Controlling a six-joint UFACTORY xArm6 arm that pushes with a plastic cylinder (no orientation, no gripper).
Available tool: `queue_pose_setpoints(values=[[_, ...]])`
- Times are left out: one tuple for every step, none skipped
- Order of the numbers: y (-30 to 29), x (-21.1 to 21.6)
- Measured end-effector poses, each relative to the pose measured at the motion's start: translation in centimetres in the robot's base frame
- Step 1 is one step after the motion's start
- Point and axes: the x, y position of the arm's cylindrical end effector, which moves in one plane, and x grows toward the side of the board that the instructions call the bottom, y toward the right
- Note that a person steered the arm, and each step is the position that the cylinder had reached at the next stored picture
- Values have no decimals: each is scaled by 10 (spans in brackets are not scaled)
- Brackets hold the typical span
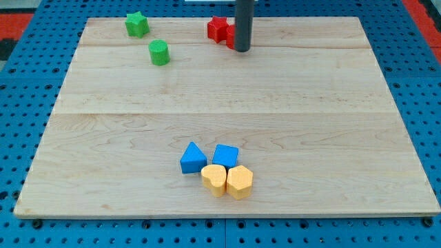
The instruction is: Push the green blocks towards the center of the board
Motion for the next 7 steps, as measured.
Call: queue_pose_setpoints(values=[[-4, 51], [-35, 68], [-36, 70], [-36, 69], [-36, 69], [-66, 78], [-152, 79]])
